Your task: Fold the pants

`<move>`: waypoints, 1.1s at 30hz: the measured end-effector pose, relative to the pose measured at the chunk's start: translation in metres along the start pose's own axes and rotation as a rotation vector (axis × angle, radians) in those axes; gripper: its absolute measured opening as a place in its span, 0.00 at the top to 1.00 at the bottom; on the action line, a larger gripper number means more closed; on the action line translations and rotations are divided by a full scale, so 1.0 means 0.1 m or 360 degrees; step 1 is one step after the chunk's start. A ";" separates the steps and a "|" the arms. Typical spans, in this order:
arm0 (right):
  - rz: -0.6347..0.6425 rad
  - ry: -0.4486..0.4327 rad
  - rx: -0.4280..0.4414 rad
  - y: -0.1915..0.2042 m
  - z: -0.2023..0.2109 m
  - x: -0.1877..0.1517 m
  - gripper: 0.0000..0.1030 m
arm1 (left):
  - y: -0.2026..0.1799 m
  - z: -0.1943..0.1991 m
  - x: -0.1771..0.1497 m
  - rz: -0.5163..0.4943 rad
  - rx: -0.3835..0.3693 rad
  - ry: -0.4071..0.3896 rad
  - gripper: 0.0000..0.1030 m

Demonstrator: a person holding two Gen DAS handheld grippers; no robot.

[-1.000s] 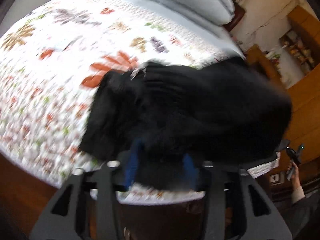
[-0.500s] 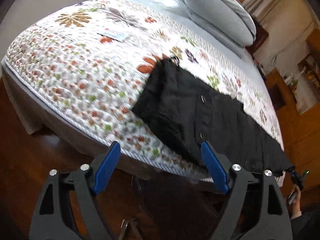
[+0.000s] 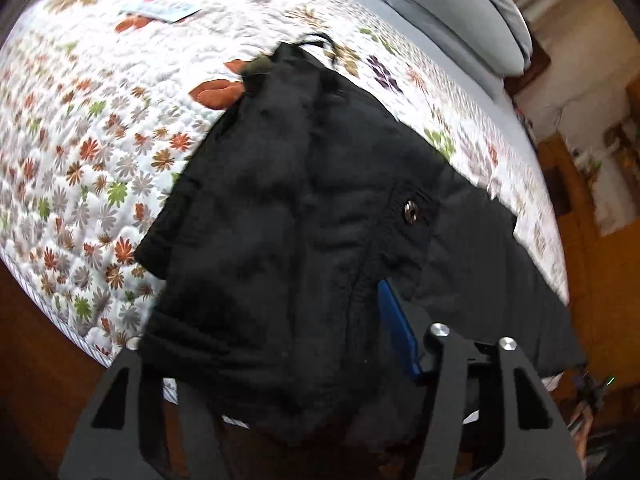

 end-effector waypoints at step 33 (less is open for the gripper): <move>-0.0212 0.0177 0.0972 0.86 -0.59 0.67 0.83 | -0.97 -0.30 -0.38 -0.0620 0.0551 0.0102 0.15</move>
Point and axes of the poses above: each gripper's, at about its wrist camera, not at the fingertips, and z roughly against the way its jaws point, y to its left, x to its top, the point moved 2 cm from there along -z, roughly the way its jaws point, and after that the axes turned 15 degrees about y, right-handed, at the moved point
